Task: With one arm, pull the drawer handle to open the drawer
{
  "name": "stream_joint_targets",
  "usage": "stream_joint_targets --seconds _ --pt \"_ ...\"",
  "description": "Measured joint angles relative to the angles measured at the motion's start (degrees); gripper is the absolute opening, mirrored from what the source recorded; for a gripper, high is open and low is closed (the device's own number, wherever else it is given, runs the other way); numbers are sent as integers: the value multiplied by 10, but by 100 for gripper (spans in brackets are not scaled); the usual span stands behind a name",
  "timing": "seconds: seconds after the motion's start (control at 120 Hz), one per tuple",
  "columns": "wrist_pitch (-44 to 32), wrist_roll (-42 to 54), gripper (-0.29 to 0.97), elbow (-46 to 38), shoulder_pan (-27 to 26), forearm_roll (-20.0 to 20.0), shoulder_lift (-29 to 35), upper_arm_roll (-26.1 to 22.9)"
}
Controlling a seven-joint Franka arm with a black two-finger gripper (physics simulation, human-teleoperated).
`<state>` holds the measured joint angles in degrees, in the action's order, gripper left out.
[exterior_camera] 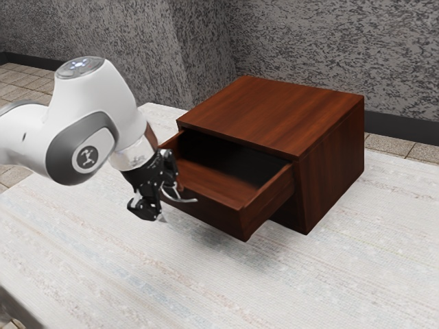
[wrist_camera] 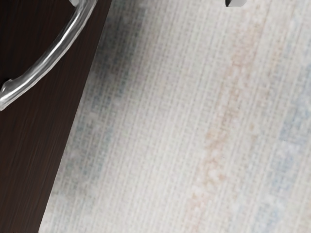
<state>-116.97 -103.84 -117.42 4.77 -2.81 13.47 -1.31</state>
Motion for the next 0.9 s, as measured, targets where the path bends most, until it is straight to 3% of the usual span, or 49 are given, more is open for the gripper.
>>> stream_joint_targets --seconds 0.9 --pt "42 -4 33 -27 0 4 34 4"
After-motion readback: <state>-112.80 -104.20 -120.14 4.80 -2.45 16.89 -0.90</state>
